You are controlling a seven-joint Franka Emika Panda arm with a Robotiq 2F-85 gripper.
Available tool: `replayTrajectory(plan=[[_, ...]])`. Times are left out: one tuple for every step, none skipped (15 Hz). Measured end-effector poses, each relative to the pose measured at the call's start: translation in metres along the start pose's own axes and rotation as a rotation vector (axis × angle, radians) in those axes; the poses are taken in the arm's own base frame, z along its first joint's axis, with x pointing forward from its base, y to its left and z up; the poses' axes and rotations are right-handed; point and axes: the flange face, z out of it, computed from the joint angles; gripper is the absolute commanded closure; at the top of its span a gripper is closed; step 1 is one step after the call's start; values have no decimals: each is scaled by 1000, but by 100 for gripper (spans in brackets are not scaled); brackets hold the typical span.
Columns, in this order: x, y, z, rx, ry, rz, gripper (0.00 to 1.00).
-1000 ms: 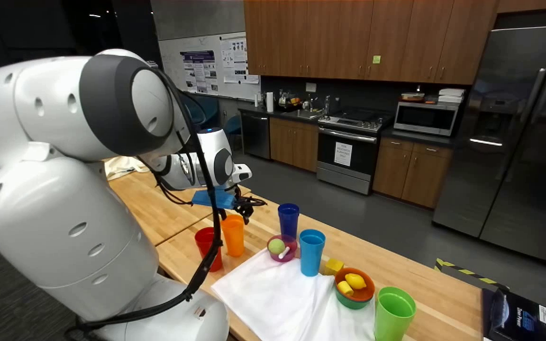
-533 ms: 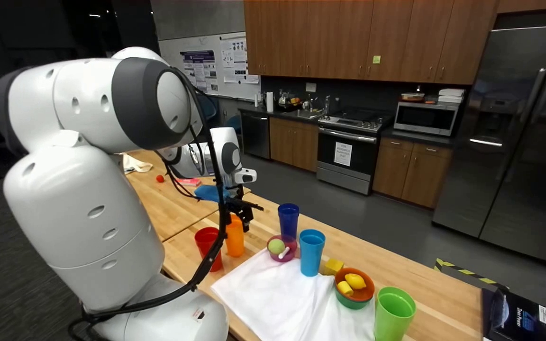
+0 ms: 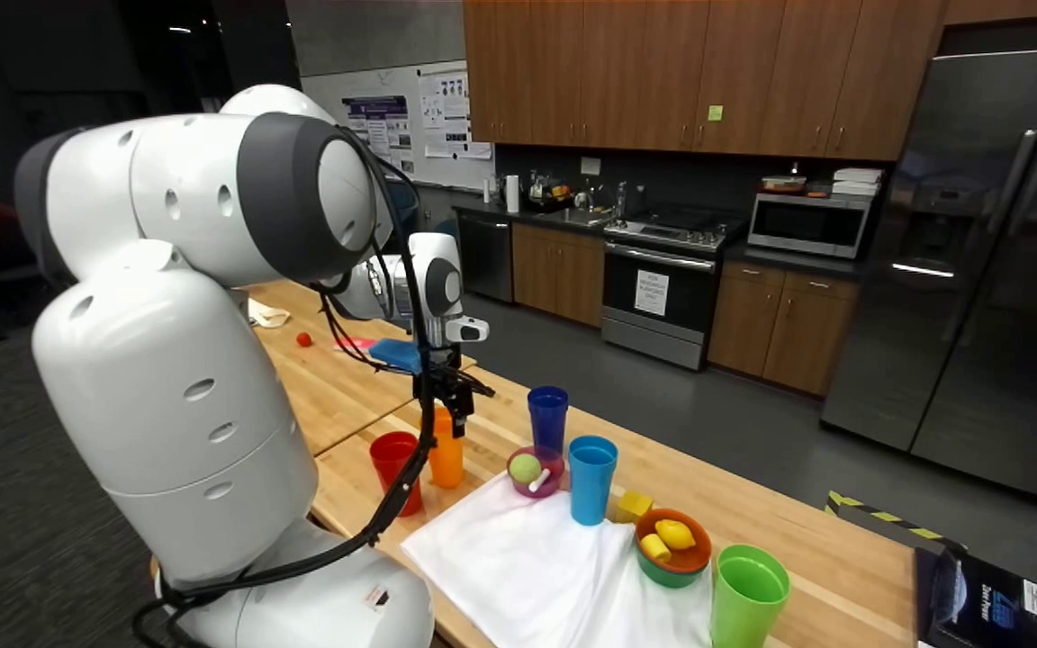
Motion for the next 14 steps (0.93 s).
replayTrajectory(plan=[[0,0,1,0,-1,0,0],[0,0,1,-1,-1,-1,0],[-1,-1,2,-2,-2,-7,0],[-2,-2,2,-4,-4,-11,0],[-3,-4,3,-2,-13,-19,0],[-4,-5,4,6,-34,-27,0],[-5,-7,5,15,-58,-30,0],[-5,-8,5,25,-88,-31,0],[-4,-8,4,32,-118,-31,0],[-3,-8,4,35,-150,-30,0],[-1,-8,3,37,-179,-32,0],[1,-8,2,40,-203,-33,0],[3,-9,2,55,-227,-51,0],[5,-12,2,85,-247,-91,0]])
